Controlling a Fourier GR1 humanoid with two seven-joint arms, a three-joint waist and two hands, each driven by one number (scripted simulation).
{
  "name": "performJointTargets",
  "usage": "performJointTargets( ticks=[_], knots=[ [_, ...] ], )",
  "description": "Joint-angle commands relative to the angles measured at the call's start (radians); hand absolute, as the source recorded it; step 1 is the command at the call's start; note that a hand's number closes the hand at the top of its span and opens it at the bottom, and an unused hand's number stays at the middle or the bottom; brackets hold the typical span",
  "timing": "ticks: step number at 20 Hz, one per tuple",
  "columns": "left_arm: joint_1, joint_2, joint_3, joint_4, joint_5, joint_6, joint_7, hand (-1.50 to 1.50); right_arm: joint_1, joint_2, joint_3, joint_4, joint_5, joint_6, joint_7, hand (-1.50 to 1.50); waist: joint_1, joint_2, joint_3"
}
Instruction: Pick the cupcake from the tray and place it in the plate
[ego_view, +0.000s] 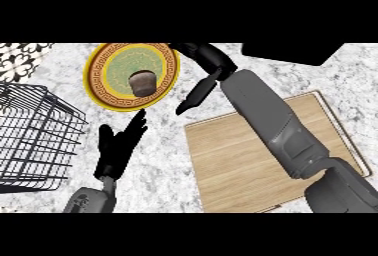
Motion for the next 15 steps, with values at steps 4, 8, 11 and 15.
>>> performJointTargets(
  ticks=[4,8,11,15],
  knots=[
    [0.008,0.004,0.018,-0.006,0.011,0.005,0.011,0.00,0.007,-0.047,0.058,0.063,0.078,0.129,-0.124,-1.50,-0.028,-0.010,0.001],
    [0.034,0.020,0.033,-0.021,0.021,-0.002,0.001,0.00,0.014,-0.094,0.090,0.095,0.121,0.177,-0.183,-1.50,-0.034,-0.014,0.001],
    [0.033,0.018,0.025,-0.021,0.012,-0.001,-0.003,0.00,0.039,-0.076,0.112,0.111,0.150,0.143,-0.216,-1.50,-0.032,-0.010,0.001],
    [0.020,0.023,0.029,-0.012,0.015,-0.010,-0.001,0.00,0.015,-0.059,0.099,0.126,0.146,0.116,-0.213,-1.50,-0.029,-0.009,0.001]
  ],
)
